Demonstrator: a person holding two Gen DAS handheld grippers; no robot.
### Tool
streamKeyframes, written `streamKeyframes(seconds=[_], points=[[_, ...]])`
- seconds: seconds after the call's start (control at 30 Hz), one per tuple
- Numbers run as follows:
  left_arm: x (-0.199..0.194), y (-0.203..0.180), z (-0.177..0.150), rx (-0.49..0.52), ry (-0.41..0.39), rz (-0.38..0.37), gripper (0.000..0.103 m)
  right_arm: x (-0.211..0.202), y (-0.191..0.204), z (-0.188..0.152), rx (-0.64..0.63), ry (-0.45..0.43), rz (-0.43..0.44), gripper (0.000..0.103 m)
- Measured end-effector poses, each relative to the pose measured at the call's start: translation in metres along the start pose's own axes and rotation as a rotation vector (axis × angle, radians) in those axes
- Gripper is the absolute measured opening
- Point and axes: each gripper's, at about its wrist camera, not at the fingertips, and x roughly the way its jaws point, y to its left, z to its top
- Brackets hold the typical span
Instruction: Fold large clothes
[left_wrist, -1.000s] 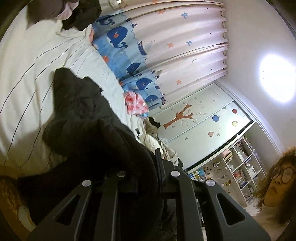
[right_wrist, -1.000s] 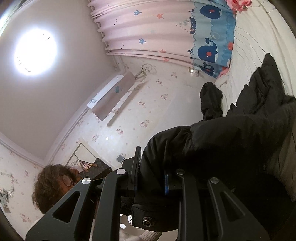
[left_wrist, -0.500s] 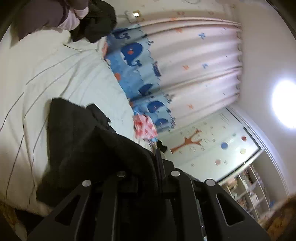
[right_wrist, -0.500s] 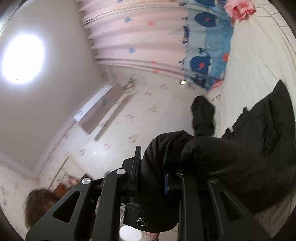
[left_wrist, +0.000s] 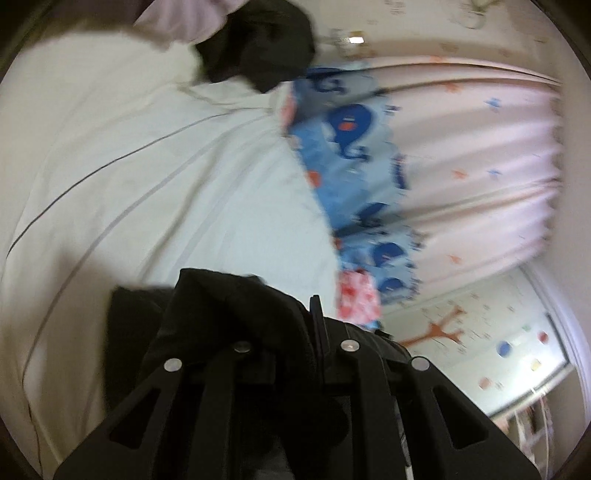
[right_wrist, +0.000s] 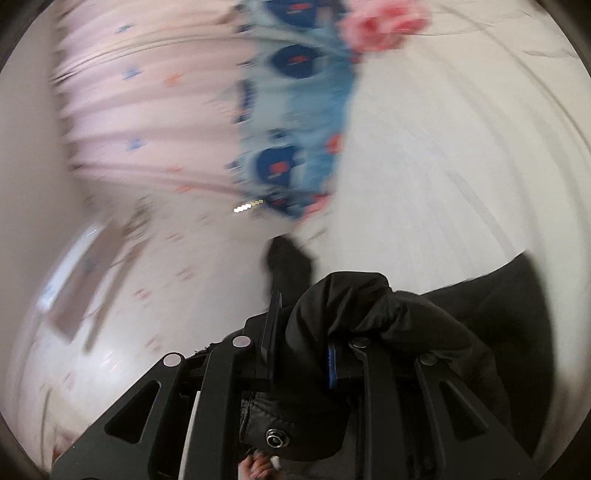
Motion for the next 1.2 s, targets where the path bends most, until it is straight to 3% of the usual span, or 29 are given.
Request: streamKeyframes(seconds=[0.1,0.2,0.27,0.33,0.4,0.5,0.6,0.73,0.83,0.9,0.97,1.0,1.03,1.13,1.2], points=[[0.030,0.025,0.003,-0.032,0.028,0.100,0.018,0.032,-0.042,0.008,0.059,0.003,-0.126,0.022],[0.046,0.038,0.002,-0.071,0.073,0.121,0.025,0.048,-0.065,0.006,0.088,0.007,-0.137,0.026],[0.044,0.037,0.002,-0.069,0.103,0.116,0.034,0.047,-0.066,0.006,0.071,0.009,-0.115,0.040],[0.035,0.033,0.005,-0.095,0.120,0.083,0.052,0.041,-0.061,0.008,0.073,0.011,-0.074,0.083],[0.017,0.024,0.009,-0.113,0.077,0.059,0.083,0.023,-0.048,0.011,0.069,-0.026,-0.060,0.097],[-0.017,-0.003,0.017,-0.087,-0.029,0.006,0.092,-0.002,-0.018,0.014,0.031,-0.067,-0.046,0.097],[-0.022,-0.042,0.013,0.051,-0.058,0.058,0.094,0.006,0.037,0.004,-0.212,-0.036,-0.187,0.097],[0.030,-0.104,-0.011,0.319,0.001,0.169,0.094,0.054,0.082,-0.027,-0.482,0.040,-0.394,0.097],[0.081,-0.120,-0.024,0.466,0.033,0.247,0.094,0.104,0.087,-0.047,-0.609,0.069,-0.532,0.097],[0.107,-0.109,-0.028,0.484,0.071,0.288,0.094,0.134,0.070,-0.055,-0.649,0.069,-0.590,0.097],[0.131,-0.068,-0.038,0.435,0.137,0.364,0.094,0.164,0.032,-0.063,-0.653,0.133,-0.702,0.097],[0.135,-0.049,-0.044,0.404,0.153,0.366,0.094,0.177,0.004,-0.068,-0.605,0.206,-0.738,0.097],[0.128,-0.036,-0.051,0.396,0.132,0.324,0.094,0.183,-0.011,-0.074,-0.557,0.259,-0.714,0.097],[0.108,-0.029,-0.067,0.458,0.113,0.350,0.094,0.187,-0.007,-0.096,-0.680,0.283,-0.753,0.096],[0.103,-0.036,-0.065,0.466,0.132,0.430,0.092,0.188,-0.005,-0.097,-0.704,0.300,-0.807,0.096]])
